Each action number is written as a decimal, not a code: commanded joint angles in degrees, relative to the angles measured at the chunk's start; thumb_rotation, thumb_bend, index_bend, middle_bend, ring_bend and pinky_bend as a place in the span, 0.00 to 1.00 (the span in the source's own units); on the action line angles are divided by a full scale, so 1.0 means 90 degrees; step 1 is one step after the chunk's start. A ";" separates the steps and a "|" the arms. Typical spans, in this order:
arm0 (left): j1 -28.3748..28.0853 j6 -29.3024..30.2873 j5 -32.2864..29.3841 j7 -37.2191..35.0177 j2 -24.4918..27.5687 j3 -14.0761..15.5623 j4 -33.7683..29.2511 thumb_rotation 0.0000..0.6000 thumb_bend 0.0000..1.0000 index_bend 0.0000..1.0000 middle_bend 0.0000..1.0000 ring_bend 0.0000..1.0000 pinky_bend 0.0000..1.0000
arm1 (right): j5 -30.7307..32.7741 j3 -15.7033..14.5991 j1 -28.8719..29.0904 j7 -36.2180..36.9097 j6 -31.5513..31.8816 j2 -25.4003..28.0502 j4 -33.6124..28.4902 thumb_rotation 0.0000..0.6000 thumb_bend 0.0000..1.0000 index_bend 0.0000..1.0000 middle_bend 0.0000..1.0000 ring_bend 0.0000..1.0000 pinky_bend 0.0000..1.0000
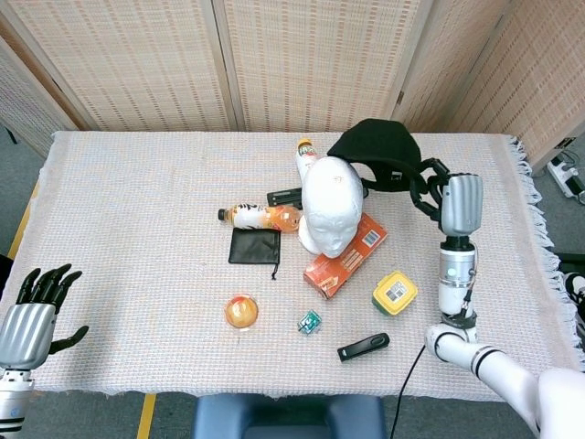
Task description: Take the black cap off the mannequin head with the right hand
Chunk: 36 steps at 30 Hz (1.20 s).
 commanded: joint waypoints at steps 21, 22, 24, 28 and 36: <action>-0.0047 -0.0094 0.0167 0.0029 -0.0056 0.0135 -0.0056 1.00 0.20 0.18 0.13 0.14 0.09 | 0.0304 -0.1451 -0.1280 -0.0405 -0.1643 0.2315 -0.1890 1.00 0.96 0.80 1.00 1.00 1.00; -0.0049 -0.0096 0.0173 0.0035 -0.0056 0.0138 -0.0063 1.00 0.20 0.18 0.13 0.14 0.09 | 0.0342 -0.1489 -0.1267 -0.0427 -0.1789 0.2370 -0.1941 1.00 0.96 0.80 1.00 1.00 1.00; -0.0050 -0.0100 0.0183 0.0053 -0.0052 0.0148 -0.0080 1.00 0.20 0.18 0.13 0.14 0.09 | 0.0411 -0.1558 -0.1222 -0.0504 -0.2057 0.2429 -0.1961 1.00 0.96 0.80 1.00 1.00 1.00; -0.0039 -0.0093 0.0190 0.0093 -0.0037 0.0165 -0.0108 1.00 0.20 0.18 0.13 0.13 0.09 | 0.0517 -0.1629 -0.1113 -0.0599 -0.2399 0.2322 -0.1799 1.00 0.96 0.80 1.00 1.00 1.00; -0.0049 -0.0114 0.0189 0.0178 -0.0004 0.0171 -0.0189 1.00 0.20 0.18 0.13 0.13 0.09 | 0.0830 -0.1770 -0.0764 -0.0833 -0.3386 0.1949 -0.1272 1.00 0.90 0.68 0.98 0.96 1.00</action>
